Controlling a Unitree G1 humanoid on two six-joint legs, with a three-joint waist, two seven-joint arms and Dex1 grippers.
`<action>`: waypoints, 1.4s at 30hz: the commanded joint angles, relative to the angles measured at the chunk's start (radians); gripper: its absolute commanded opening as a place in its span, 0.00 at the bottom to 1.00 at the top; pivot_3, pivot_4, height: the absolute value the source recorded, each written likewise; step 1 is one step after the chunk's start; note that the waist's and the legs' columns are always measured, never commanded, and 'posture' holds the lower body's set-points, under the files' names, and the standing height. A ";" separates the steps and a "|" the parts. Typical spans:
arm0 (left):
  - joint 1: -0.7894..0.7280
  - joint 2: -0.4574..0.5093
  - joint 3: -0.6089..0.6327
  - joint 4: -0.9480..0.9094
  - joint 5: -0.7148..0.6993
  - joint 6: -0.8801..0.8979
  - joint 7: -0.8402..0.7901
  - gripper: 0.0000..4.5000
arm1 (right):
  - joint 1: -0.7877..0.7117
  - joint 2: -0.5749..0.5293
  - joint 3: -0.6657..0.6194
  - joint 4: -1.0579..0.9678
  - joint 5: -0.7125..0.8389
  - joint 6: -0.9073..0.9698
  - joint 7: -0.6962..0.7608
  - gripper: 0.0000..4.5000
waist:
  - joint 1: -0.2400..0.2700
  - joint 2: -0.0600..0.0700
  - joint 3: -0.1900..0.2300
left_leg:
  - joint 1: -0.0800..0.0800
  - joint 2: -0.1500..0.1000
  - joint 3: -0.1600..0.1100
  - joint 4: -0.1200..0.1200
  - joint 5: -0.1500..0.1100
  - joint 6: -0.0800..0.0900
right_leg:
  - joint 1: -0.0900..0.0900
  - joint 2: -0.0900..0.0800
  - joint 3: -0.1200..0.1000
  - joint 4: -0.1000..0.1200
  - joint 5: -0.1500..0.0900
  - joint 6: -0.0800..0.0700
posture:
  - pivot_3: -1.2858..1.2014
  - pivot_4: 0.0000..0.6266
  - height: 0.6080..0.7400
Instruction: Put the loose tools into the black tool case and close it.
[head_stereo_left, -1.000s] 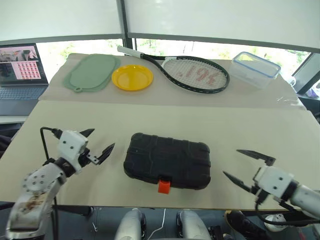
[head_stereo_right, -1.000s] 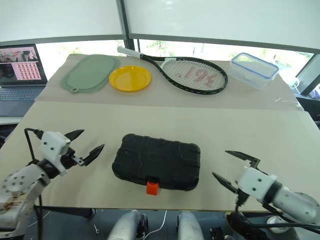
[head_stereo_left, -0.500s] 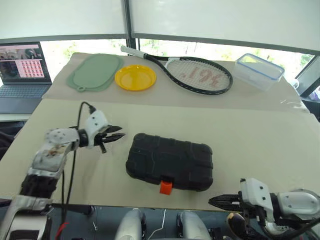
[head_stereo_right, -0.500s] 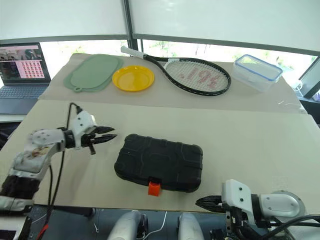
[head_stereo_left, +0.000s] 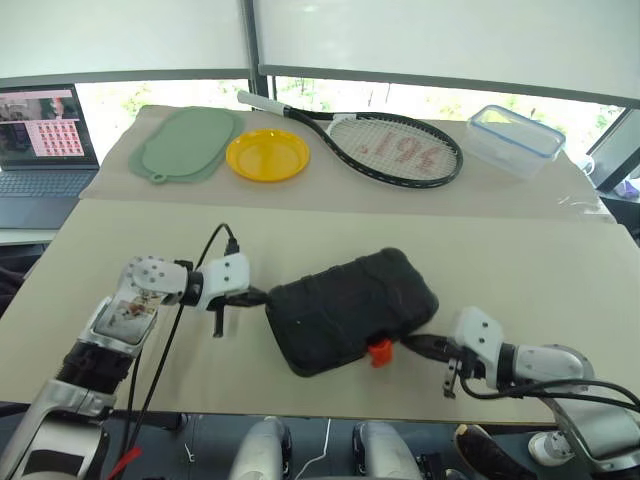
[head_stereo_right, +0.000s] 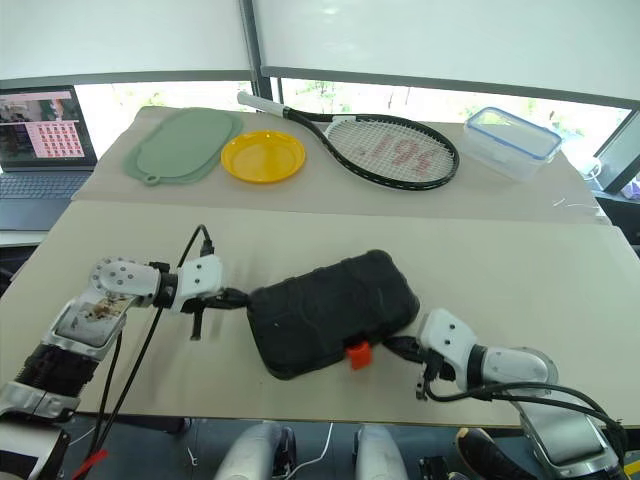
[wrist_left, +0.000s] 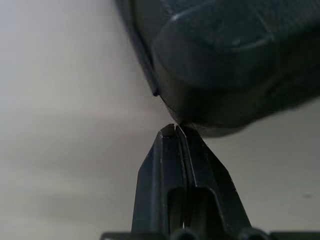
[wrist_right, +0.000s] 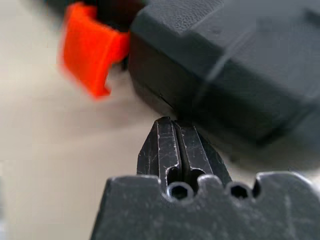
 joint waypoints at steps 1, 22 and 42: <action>-0.032 -0.020 0.015 -0.061 -0.033 0.034 0.004 0.02 | -0.004 -0.013 -0.043 -0.023 -0.003 -0.016 0.000 0.00 | 0.006 0.000 0.000 | -0.001 0.000 0.000 0.000 0.000 0.000 | -0.001 0.000 0.000 0.000 0.000 0.000 | 0.52 0.24 0.99; -0.176 -0.130 -0.208 0.034 0.094 0.004 -0.049 0.02 | -0.007 -0.122 -0.035 -0.213 0.166 0.160 0.151 0.00 | 0.000 0.004 -0.005 | -0.007 -0.002 -0.003 0.007 0.000 0.002 | -0.003 0.002 0.000 0.000 0.002 0.003 | 0.52 0.24 0.99; -0.198 -0.156 -0.169 0.070 0.071 -0.022 -0.015 0.02 | -0.042 -0.027 0.036 -0.118 0.067 0.134 0.087 0.00 | -0.002 0.003 -0.015 | 0.007 0.000 -0.003 0.004 0.000 0.002 | 0.010 0.001 0.000 -0.001 -0.003 -0.004 | 0.52 0.24 0.99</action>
